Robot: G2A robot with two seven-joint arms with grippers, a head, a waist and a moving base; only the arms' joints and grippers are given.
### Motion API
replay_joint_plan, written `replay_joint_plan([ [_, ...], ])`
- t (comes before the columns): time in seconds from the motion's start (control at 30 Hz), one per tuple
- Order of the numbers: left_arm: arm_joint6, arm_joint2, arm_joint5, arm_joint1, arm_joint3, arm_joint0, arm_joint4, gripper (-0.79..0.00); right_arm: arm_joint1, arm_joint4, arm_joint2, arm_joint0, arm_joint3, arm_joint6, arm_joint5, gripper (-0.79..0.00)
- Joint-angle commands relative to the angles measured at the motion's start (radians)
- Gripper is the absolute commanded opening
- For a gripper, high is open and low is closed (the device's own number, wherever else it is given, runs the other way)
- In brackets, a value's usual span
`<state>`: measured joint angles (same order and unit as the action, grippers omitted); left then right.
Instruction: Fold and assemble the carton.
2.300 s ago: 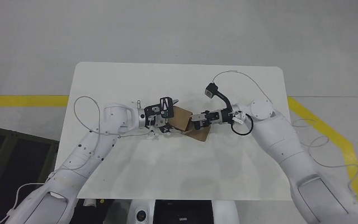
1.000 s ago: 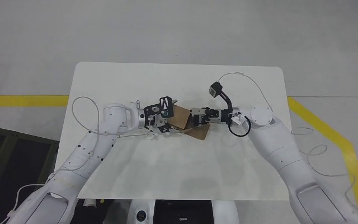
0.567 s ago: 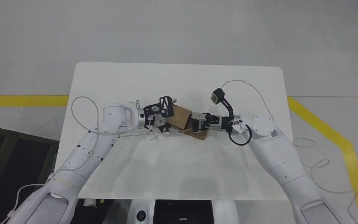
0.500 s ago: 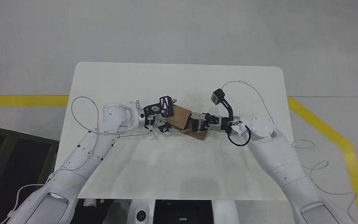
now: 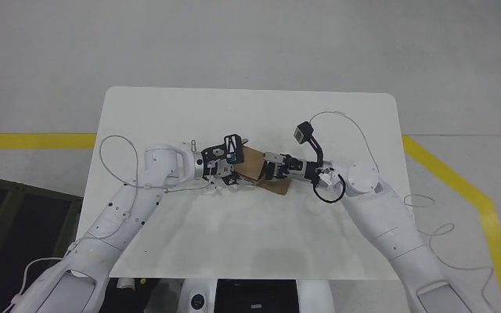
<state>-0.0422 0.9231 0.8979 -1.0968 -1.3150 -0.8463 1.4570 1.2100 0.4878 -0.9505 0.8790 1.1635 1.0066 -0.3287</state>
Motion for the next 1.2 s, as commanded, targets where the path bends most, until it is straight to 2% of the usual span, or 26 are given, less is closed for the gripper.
replay_joint_plan([
  [0.0, 0.002, 0.001, -0.001, 0.0, 0.0, -0.001, -0.002, 0.0, 0.007, 0.01, 0.012, -0.013, -0.019, 0.003, -0.008, 0.0],
  [0.43, 0.023, 0.02, 0.021, 0.005, -0.004, -0.007, -0.011, 0.0, 0.06, 0.076, 0.083, -0.085, -0.153, 0.013, -0.078, 0.0],
  [1.17, 0.033, 0.035, 0.042, 0.006, 0.022, -0.008, -0.056, 0.0, 0.13, 0.111, 0.142, -0.169, -0.321, 0.06, -0.161, 0.0],
])
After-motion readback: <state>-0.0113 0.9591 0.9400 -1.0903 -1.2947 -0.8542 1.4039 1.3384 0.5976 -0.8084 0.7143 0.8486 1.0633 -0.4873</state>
